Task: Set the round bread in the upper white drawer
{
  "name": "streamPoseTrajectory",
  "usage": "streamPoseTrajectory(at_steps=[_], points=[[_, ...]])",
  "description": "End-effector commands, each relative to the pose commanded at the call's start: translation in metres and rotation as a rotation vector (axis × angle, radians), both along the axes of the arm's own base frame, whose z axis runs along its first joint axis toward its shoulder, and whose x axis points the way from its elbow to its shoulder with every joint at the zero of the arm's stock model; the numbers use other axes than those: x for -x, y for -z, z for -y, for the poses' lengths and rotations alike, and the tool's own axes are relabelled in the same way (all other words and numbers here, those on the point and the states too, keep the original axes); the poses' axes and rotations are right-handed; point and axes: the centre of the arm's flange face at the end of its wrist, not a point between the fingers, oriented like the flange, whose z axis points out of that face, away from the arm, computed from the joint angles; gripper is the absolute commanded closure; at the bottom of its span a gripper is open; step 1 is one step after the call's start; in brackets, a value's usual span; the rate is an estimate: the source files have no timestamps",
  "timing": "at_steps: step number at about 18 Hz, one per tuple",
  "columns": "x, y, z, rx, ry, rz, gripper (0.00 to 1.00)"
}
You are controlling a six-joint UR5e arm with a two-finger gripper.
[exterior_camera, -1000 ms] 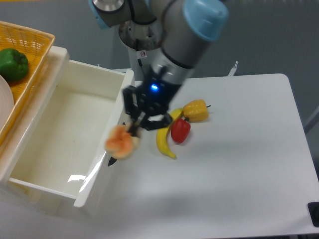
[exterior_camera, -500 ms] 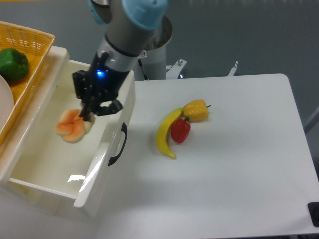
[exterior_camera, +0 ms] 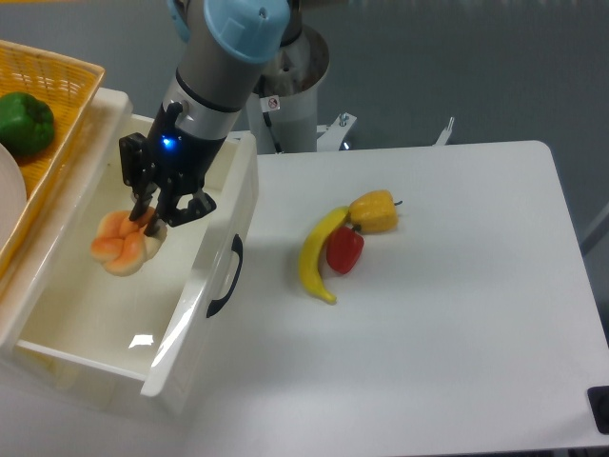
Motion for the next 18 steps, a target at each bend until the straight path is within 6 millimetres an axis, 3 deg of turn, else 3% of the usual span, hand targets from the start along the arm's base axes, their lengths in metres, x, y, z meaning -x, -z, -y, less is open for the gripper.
streamPoseTrajectory(at_steps=[11,14,18], points=[[-0.001,0.0,0.0,0.002,0.002,-0.001,0.0],[0.01,-0.006,0.004,-0.014,-0.009,-0.019,0.0],[0.052,-0.021,0.029,-0.014,-0.041,-0.118,0.0]])
